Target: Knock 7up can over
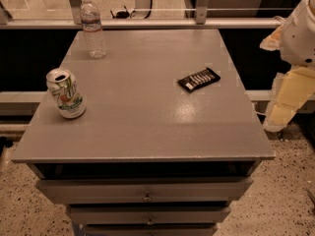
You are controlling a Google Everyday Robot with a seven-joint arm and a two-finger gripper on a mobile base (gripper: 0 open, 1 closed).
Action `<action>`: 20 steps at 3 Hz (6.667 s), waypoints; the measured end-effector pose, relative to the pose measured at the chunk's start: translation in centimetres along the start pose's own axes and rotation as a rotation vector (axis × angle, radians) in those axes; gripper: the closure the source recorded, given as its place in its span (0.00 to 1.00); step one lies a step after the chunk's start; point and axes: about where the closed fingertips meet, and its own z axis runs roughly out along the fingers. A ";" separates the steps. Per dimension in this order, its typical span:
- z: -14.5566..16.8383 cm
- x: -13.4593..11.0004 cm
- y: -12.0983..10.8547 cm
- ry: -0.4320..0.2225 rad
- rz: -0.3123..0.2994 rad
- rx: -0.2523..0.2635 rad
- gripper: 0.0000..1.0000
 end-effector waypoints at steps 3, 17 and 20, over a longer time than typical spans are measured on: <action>2.3 -2.5 -0.3 -0.082 -0.002 -0.015 0.00; 16.5 -40.1 -0.1 -1.027 0.047 -0.191 0.69; 11.8 -31.0 -10.2 -0.623 -0.026 -0.031 1.00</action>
Offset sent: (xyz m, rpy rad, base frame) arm 0.0081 0.0129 -0.0112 0.0445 -0.0023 0.0066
